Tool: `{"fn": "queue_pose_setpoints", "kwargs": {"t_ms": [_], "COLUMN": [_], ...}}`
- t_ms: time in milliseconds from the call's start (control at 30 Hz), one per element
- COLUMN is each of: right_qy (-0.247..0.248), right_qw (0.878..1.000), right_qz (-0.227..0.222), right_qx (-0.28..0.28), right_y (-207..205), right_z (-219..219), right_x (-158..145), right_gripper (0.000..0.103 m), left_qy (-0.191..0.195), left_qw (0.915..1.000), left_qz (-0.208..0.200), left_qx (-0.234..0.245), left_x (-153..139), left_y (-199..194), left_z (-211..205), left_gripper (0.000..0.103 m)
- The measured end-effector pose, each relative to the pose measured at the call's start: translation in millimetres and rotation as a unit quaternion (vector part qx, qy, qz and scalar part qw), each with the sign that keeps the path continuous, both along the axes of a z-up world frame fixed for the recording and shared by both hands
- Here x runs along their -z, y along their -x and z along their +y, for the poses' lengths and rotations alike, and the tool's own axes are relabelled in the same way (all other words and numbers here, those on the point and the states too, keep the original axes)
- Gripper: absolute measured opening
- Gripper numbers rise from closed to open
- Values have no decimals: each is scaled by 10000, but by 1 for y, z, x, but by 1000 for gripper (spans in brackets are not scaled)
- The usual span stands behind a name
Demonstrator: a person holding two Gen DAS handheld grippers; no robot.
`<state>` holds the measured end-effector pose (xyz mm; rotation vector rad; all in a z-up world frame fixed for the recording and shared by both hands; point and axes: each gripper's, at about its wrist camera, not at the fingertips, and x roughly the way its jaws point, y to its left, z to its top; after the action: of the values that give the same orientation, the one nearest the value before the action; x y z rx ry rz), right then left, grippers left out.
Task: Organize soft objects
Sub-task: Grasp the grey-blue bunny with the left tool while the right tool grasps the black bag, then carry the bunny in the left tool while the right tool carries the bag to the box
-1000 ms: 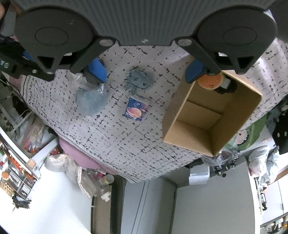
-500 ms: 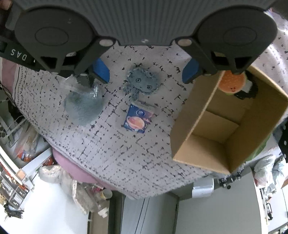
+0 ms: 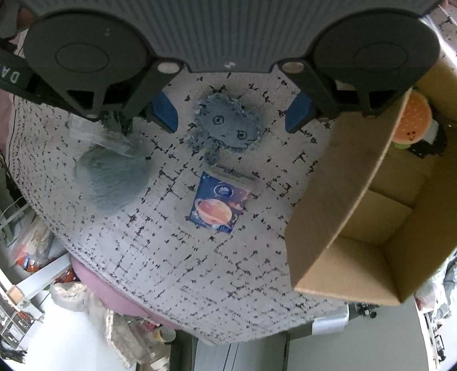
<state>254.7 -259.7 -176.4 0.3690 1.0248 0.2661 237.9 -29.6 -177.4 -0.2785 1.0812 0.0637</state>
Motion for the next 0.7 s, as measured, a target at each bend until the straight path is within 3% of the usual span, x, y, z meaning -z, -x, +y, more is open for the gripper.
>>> {"fn": "queue_pose_setpoints", "kwargs": {"t_ms": [100, 167, 233, 333, 467, 533, 600, 700], "right_qy": [40, 45, 31, 29, 28, -33, -65, -167], "right_qw": [10000, 10000, 9999, 9994, 9993, 9992, 9992, 9992], "right_qz": [-22, -12, 98, 297, 273, 257, 226, 186], "right_qx": [-37, -69, -120, -165, -245, -303, -321, -318], "right_y": [-2, -3, -5, -8, -6, -5, -5, -3], "right_z": [2, 3, 5, 6, 9, 11, 11, 9], "right_x": [2, 4, 9, 16, 16, 16, 14, 11], "right_gripper": [58, 50, 32, 22, 14, 8, 5, 2], "left_qy": [6, 8, -33, 1, -95, -156, -38, 40], "left_qw": [9999, 9999, 9999, 9999, 9999, 9998, 10000, 10000], "left_qz": [102, 130, 155, 146, 118, 85, 60, 72], "left_qx": [17, 40, 51, 55, 34, 8, -12, -44], "left_x": [10, 16, 21, 26, 31, 30, 29, 25], "left_y": [-5, -7, -9, -11, -10, -9, -8, -6], "left_z": [1, -1, -2, -2, -2, 0, 3, 4], "left_gripper": [81, 81, 81, 79, 61, 47, 37, 32]}}
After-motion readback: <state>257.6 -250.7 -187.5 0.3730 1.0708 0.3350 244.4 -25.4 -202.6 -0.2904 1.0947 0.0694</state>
